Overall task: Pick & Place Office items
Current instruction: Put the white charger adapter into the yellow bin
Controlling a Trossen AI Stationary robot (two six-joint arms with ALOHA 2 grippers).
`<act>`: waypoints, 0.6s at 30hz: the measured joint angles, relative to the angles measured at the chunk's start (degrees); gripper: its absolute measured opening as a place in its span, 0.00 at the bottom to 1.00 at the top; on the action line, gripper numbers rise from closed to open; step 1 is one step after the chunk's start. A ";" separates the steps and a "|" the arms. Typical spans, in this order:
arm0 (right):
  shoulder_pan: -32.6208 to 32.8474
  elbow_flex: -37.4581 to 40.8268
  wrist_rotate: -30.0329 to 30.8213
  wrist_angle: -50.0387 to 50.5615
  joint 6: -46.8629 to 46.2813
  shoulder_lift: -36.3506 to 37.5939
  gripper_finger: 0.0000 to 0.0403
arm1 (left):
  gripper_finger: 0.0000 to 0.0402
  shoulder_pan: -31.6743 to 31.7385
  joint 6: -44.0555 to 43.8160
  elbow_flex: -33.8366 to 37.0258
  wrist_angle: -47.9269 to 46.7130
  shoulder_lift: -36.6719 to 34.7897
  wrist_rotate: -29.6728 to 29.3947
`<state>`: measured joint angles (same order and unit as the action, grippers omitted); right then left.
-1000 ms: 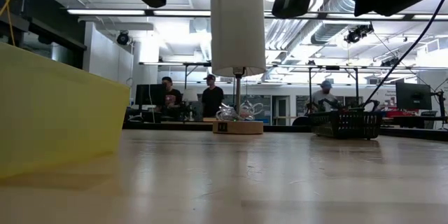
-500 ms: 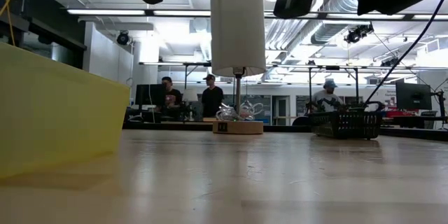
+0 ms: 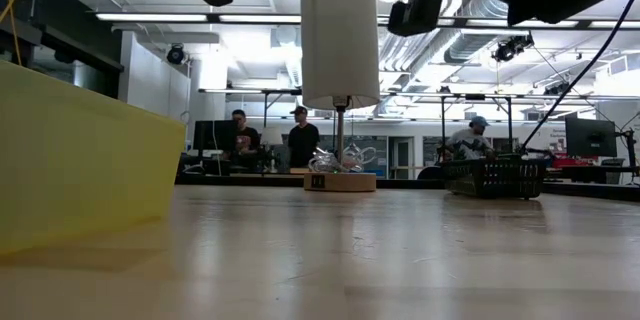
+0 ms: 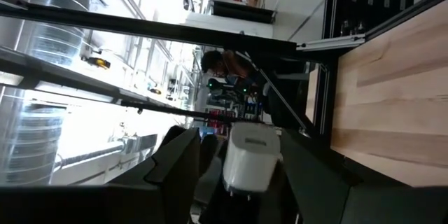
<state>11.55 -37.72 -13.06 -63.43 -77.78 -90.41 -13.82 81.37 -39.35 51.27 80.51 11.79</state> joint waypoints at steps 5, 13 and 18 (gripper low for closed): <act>-0.82 -2.96 -1.61 2.35 1.98 -0.05 0.33 | 0.48 0.00 -0.38 0.00 -0.02 0.00 0.00; -1.07 -5.15 -3.40 5.12 3.01 -0.04 0.33 | 0.48 0.00 -0.38 0.00 -0.04 0.00 -0.01; -1.07 -5.11 -3.35 6.02 3.01 -0.04 0.33 | 0.48 0.00 0.11 0.00 -0.04 0.00 0.20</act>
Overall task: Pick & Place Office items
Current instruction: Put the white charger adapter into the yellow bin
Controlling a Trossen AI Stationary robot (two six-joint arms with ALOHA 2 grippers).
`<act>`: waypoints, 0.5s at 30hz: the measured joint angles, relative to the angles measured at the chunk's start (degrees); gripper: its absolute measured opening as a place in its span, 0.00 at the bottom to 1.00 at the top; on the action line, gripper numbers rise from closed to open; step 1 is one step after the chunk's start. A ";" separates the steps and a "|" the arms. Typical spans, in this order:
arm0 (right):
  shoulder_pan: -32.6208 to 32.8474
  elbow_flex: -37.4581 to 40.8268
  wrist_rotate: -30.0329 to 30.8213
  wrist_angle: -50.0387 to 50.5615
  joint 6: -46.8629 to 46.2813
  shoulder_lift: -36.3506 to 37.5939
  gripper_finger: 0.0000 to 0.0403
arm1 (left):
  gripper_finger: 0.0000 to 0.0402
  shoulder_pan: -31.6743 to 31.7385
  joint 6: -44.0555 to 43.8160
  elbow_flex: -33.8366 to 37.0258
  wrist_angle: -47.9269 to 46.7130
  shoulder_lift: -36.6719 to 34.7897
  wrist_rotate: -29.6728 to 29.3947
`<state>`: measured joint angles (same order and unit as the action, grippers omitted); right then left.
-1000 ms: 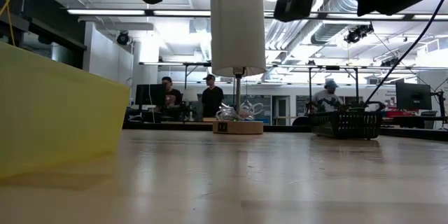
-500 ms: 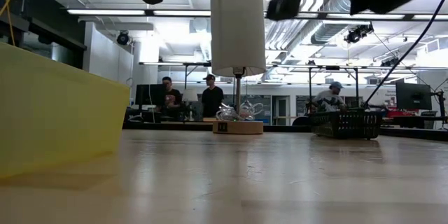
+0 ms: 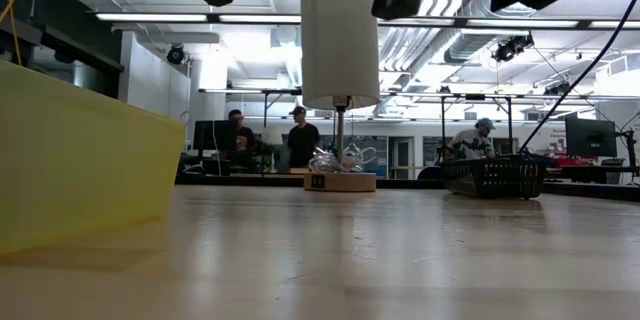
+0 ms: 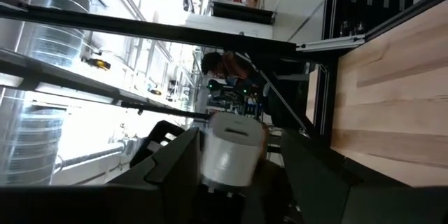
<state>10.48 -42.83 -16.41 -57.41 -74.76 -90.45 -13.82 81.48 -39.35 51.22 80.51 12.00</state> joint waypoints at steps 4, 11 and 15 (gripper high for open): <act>0.00 0.00 0.14 0.16 0.00 0.00 0.33 | 0.48 0.00 0.15 0.00 0.02 0.00 0.30; 0.01 0.00 0.66 0.18 -0.12 0.00 0.33 | 0.48 0.97 0.13 0.00 0.02 0.00 4.26; 0.02 0.00 0.88 0.21 -0.39 0.00 0.33 | 0.48 2.04 0.11 0.00 0.02 0.00 4.30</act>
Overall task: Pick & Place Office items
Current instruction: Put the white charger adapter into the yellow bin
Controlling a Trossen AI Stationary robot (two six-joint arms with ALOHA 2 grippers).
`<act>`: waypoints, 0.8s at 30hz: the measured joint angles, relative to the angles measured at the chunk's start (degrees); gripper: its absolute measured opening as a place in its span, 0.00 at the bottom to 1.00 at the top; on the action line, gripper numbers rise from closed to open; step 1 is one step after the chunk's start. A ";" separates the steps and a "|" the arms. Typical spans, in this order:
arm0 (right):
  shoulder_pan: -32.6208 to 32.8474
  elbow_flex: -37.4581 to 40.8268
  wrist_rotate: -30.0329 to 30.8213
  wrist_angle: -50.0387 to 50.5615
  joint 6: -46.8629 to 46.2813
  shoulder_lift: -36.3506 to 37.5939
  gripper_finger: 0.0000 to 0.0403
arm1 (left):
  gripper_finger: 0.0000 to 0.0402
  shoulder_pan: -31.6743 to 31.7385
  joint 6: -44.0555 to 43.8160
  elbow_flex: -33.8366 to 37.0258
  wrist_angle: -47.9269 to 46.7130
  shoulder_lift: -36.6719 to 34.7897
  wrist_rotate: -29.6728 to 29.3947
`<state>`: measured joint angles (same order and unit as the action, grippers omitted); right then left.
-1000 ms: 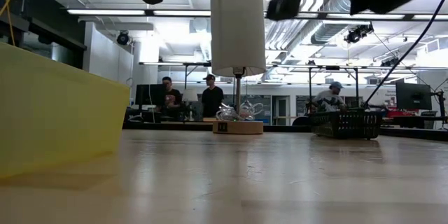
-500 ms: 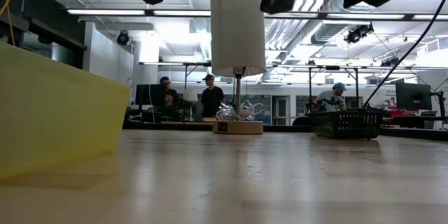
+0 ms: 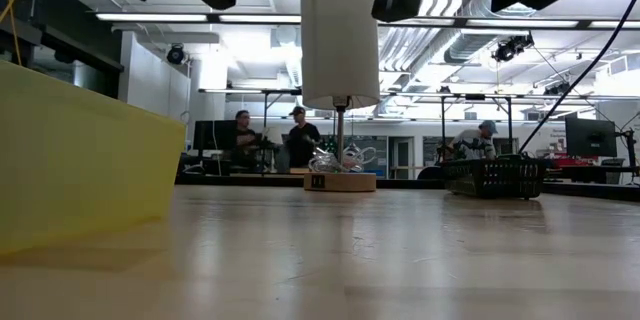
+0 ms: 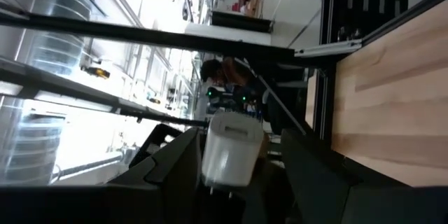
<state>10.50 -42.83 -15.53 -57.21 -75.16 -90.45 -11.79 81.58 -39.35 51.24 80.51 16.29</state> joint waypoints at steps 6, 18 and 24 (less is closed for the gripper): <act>0.00 0.00 -0.02 0.00 0.12 0.00 0.33 | 0.48 0.48 -0.35 0.00 0.00 0.00 -0.02; -0.07 0.00 -1.09 0.02 1.86 0.00 0.33 | 0.48 -1.06 -3.95 0.00 0.00 0.00 -2.77; -0.07 0.00 -1.01 0.02 1.75 0.00 0.33 | 0.48 -1.15 -3.16 0.00 0.01 0.00 -2.88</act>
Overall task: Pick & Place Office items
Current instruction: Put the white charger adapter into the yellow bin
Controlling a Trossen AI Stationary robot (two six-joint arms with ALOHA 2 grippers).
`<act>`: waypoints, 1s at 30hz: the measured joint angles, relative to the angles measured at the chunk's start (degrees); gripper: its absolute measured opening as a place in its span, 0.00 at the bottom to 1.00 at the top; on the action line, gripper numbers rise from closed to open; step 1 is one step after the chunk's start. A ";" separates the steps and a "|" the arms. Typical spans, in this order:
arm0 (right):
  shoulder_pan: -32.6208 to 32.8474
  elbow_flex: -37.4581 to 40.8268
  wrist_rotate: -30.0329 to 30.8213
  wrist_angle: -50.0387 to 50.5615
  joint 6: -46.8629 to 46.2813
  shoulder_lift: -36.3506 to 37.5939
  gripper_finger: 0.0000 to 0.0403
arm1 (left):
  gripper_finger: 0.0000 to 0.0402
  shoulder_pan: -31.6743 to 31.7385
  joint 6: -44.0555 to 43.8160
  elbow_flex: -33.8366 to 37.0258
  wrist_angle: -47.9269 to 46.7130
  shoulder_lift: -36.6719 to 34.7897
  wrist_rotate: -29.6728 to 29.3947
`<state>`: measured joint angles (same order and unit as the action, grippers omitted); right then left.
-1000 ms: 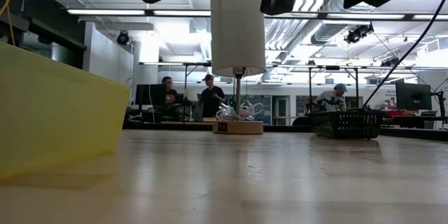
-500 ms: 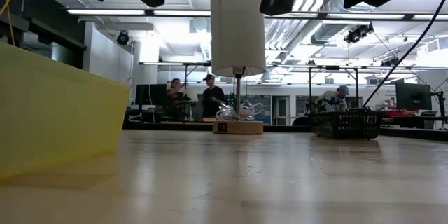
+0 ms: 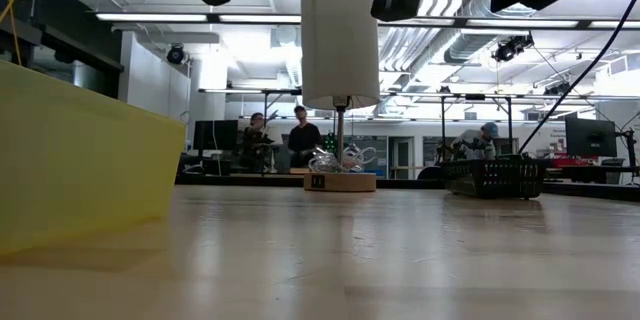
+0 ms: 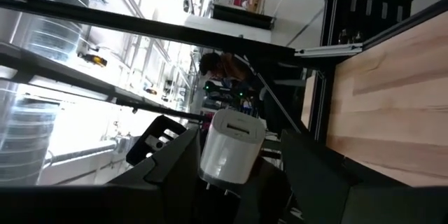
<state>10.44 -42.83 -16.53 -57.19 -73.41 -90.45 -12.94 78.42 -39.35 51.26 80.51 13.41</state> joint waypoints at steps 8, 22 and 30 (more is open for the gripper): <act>0.00 0.00 0.09 0.00 -0.03 0.00 0.33 | 0.48 1.70 0.50 0.00 0.01 0.00 1.57; 0.69 0.11 -0.32 -0.08 -0.42 0.02 0.33 | 0.48 1.97 5.76 -2.67 7.52 7.80 3.02; 1.97 0.02 2.08 -0.26 -0.37 0.04 0.33 | 0.48 1.91 5.70 -2.67 9.52 8.22 2.03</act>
<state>12.40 -42.81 -14.46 -57.45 -73.78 -90.41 -11.03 84.12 -42.02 60.78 88.73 15.44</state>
